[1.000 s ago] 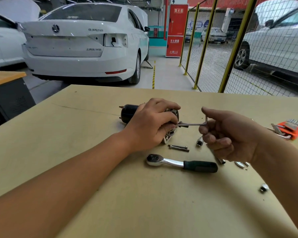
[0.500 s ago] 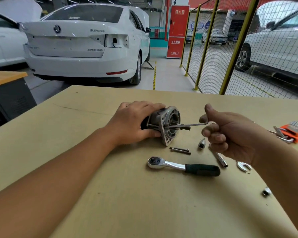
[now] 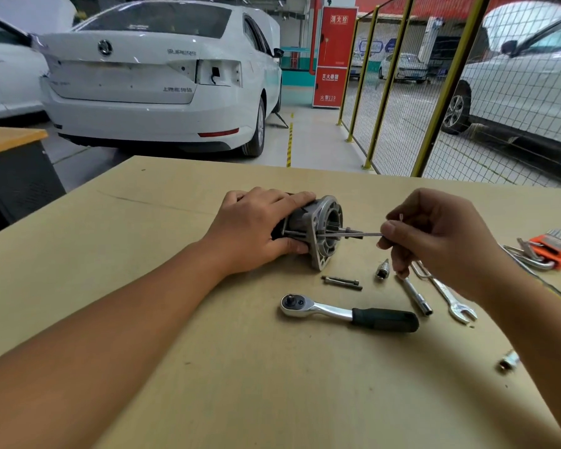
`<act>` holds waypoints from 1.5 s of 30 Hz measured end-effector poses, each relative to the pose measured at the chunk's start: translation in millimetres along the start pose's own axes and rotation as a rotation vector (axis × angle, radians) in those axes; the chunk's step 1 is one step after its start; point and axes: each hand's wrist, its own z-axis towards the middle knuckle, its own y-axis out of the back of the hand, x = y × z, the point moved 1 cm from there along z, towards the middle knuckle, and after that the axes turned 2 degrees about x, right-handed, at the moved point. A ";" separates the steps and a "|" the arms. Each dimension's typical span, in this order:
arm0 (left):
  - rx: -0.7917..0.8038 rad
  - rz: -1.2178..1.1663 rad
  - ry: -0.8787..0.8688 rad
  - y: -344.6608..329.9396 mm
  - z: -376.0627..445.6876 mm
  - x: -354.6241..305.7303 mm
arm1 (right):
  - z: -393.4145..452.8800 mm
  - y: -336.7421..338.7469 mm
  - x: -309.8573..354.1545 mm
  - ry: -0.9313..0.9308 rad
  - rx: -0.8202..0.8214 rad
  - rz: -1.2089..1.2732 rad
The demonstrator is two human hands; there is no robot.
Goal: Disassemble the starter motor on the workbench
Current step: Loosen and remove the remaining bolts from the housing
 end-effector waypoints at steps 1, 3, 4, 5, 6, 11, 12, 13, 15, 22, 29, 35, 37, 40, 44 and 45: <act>-0.001 0.001 0.002 -0.2 0.1 0.0 | 0.1 1.1 -0.8 0.051 0.003 -0.121; -0.002 -0.001 0.007 -0.6 0.3 0.3 | -0.1 4.1 1.8 0.188 0.035 -0.434; -0.002 -0.004 0.009 -1.0 0.3 0.7 | -0.4 5.7 3.9 0.255 0.059 -0.562; -0.002 -0.010 0.011 -1.2 0.4 0.9 | -0.4 5.9 5.4 0.291 0.075 -0.632; -0.002 -0.017 0.013 -1.3 0.4 1.1 | -0.4 5.5 6.4 0.283 0.080 -0.642; -0.017 -0.091 0.020 -0.7 -0.3 -0.2 | 2.0 4.4 3.3 -0.273 0.156 0.124; -0.021 -0.108 0.008 -0.5 -0.8 -0.6 | 1.1 5.2 2.2 -0.375 0.183 0.278; -0.025 -0.122 -0.004 -0.2 -1.3 -0.8 | 1.0 4.9 0.7 -0.446 0.198 0.401; -0.028 -0.141 -0.012 1.0 -1.8 -0.8 | 2.1 1.1 -1.7 -0.550 0.206 0.594; 0.004 -0.141 0.004 4.6 -1.8 -3.0 | 3.3 -8.2 -8.1 -0.653 0.175 0.815; -0.037 -0.158 -0.031 10.6 -4.7 -7.9 | 3.4 -15.2 -7.3 -0.688 0.024 1.052; -0.140 -0.157 -0.163 10.5 -1.5 -49.1 | 1.0 -22.2 -1.2 -0.690 0.008 0.787; -0.115 -0.157 -0.155 6.8 0.2 -60.4 | 0.0 -18.2 0.4 -0.701 0.083 0.647; -0.120 -0.163 -0.125 7.4 1.3 -62.6 | 0.4 -4.7 0.6 -0.744 0.214 0.613; -0.144 -0.134 -0.136 7.2 1.2 -61.7 | 0.9 5.9 1.9 -0.780 0.344 0.675; -0.152 -0.126 -0.145 6.3 0.9 -61.3 | 0.9 5.8 1.0 -0.771 0.371 0.697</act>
